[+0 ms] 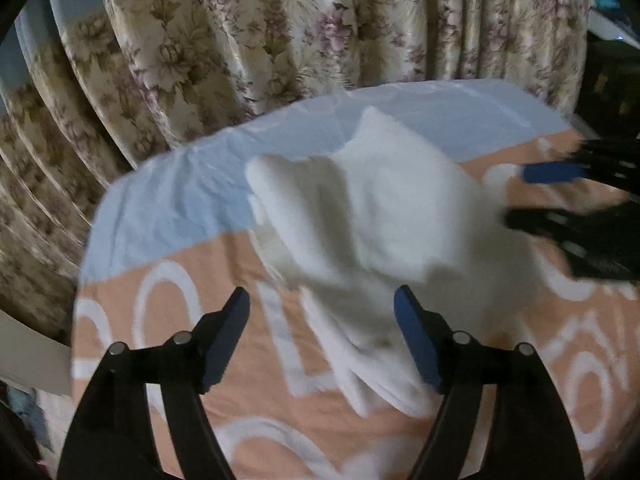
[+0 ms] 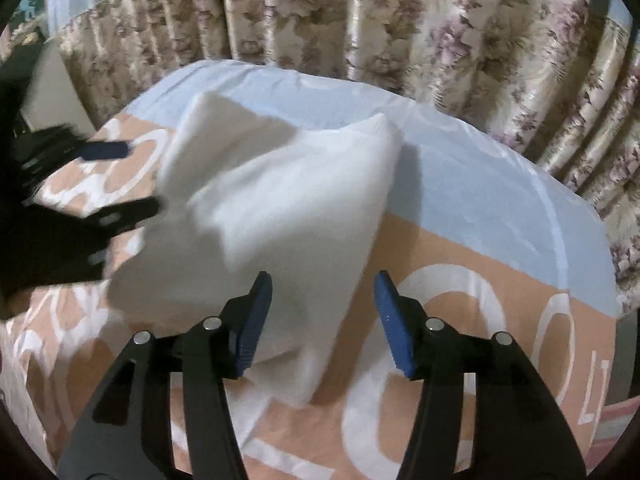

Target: Fold small clothes

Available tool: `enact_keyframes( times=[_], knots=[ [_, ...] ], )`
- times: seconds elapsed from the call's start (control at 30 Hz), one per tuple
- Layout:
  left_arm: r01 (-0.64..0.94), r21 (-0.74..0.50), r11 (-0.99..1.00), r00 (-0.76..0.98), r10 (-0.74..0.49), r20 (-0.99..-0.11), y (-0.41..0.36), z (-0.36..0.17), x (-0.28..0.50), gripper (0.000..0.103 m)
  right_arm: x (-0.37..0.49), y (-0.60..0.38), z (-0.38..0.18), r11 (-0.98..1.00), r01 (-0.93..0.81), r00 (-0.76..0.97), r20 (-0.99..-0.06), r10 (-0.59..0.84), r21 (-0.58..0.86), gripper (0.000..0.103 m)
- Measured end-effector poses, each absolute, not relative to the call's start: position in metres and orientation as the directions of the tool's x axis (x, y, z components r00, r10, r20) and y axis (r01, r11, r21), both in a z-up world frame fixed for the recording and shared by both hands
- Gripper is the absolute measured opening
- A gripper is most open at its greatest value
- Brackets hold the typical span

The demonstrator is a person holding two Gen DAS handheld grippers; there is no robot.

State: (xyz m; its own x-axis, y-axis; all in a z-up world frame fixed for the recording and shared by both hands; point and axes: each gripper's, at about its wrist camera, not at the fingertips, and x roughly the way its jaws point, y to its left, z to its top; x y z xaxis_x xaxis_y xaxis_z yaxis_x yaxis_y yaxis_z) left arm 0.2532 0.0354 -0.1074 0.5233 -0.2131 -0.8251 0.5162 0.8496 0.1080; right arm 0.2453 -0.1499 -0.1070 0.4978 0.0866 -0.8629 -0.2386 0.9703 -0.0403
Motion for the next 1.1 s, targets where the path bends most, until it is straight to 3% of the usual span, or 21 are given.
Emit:
enact_keyframes(
  times=[0.17,0.2,0.27,0.37,0.47,0.63,0.7,0.73,0.77,0.8,0.83,0.9,0.93,0.97,1.1],
  knots=[
    [0.549,0.092,0.831,0.482,-0.224,-0.847,0.022,-0.122,0.226,0.074,0.258,-0.146,-0.125,0.965,-0.258,0.458,-0.885,0.08,-0.047,0.052],
    [0.559,0.103,0.822,0.473,-0.214,-0.855,0.018,-0.129,0.225,0.07,0.258,-0.144,-0.127,0.964,-0.262,0.457,-0.886,0.078,-0.051,0.051],
    [0.574,0.106,0.812,0.445,-0.2,-0.873,0.015,-0.14,0.226,0.037,0.257,-0.142,-0.13,0.963,-0.265,0.448,-0.89,0.082,-0.044,0.035],
    [0.575,0.082,0.814,0.412,-0.202,-0.888,0.018,-0.146,0.233,0.027,0.254,-0.135,-0.131,0.961,-0.27,0.451,-0.89,0.067,-0.065,0.024],
    [0.574,0.075,0.815,0.407,-0.205,-0.89,0.024,-0.145,0.236,0.023,0.249,-0.131,-0.128,0.956,-0.28,0.459,-0.887,0.053,-0.088,0.011],
    [0.565,0.061,0.823,0.394,-0.205,-0.896,0.033,-0.147,0.238,0.024,0.246,-0.13,-0.133,0.939,-0.294,0.471,-0.882,-0.022,-0.181,0.006],
    [0.56,0.073,0.826,0.406,-0.196,-0.893,0.032,-0.145,0.236,0.03,0.247,-0.134,-0.137,0.941,-0.288,0.463,-0.886,-0.026,-0.178,0.006],
    [0.551,0.083,0.83,0.417,-0.188,-0.889,0.031,-0.144,0.234,0.043,0.246,-0.135,-0.138,0.943,-0.284,0.46,-0.888,-0.027,-0.176,0.006],
    [0.541,0.094,0.836,0.43,-0.179,-0.885,0.031,-0.142,0.233,0.063,0.245,-0.136,-0.137,0.944,-0.281,0.46,-0.887,-0.027,-0.174,0.006],
    [0.528,0.109,0.842,0.45,-0.168,-0.877,0.032,-0.139,0.233,0.071,0.244,-0.136,-0.135,0.946,-0.278,0.467,-0.884,-0.02,-0.168,0.006],
    [0.523,0.11,0.845,0.461,-0.171,-0.871,0.034,-0.135,0.232,0.078,0.242,-0.138,-0.132,0.95,-0.271,0.473,-0.881,-0.007,-0.153,0.012],
    [0.51,0.1,0.854,0.472,-0.181,-0.863,0.04,-0.126,0.233,0.079,0.237,-0.147,-0.122,0.964,-0.249,0.485,-0.873,0.04,-0.094,0.042],
    [0.499,0.098,0.861,0.476,-0.178,-0.861,0.043,-0.123,0.234,0.085,0.234,-0.152,-0.116,0.968,-0.241,0.5,-0.863,0.068,-0.063,0.063],
    [0.486,0.1,0.868,0.482,-0.171,-0.859,0.045,-0.12,0.235,0.088,0.232,-0.154,-0.112,0.97,-0.238,0.509,-0.856,0.088,-0.042,0.072],
    [0.43,0.102,0.897,0.495,-0.14,-0.857,0.053,-0.113,0.239,0.092,0.223,-0.168,-0.101,0.978,-0.198,0.53,-0.832,0.164,0.067,0.089]
  ],
)
